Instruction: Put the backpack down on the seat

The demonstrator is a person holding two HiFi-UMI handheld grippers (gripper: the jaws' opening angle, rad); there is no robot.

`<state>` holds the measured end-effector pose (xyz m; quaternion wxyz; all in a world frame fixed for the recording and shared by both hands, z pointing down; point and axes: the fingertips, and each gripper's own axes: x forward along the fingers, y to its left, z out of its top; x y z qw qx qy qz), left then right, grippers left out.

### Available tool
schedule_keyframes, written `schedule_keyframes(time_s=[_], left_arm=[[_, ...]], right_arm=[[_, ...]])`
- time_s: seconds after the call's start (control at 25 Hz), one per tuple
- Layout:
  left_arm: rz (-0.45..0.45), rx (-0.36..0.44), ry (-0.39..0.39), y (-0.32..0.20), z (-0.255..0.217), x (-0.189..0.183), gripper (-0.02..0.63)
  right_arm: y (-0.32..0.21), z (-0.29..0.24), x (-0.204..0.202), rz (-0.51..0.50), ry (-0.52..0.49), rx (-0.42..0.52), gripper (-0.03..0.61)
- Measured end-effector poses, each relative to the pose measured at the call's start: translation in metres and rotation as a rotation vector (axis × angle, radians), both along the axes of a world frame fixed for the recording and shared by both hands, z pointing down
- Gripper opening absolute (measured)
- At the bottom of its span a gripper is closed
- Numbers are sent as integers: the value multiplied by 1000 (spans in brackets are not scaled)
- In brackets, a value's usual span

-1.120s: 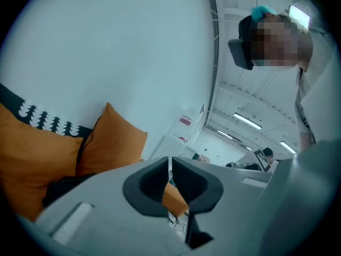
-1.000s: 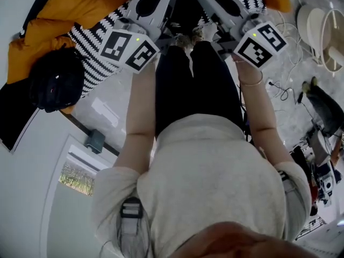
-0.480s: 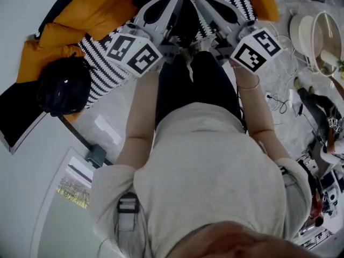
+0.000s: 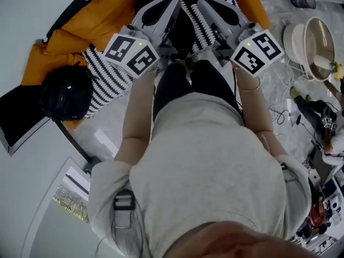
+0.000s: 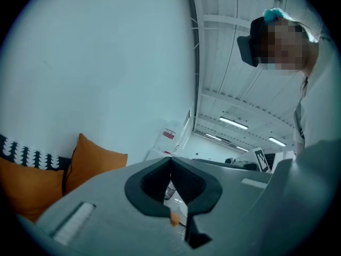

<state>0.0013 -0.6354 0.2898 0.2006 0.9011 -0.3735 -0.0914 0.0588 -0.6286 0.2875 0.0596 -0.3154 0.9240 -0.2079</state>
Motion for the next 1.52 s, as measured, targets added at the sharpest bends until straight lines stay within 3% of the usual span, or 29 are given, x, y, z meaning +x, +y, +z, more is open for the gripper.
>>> schedule_keyframes(time_s=[0.28,0.88,1.16,1.52], left_arm=[[22,51,-15,4,-20,12,6],[-16,61,-58,17,-35,4,6],[44,53,-79,19,-30,8,6],[32,35,-40,15,-27,9,6]], right_arm=[[2,-21,-7,-40,11,43,3],[21,-46,-11,-129,58,131,3],[20,-47,-20,-141,74,140,3],[19,-38,-20,-151,109,141,3]])
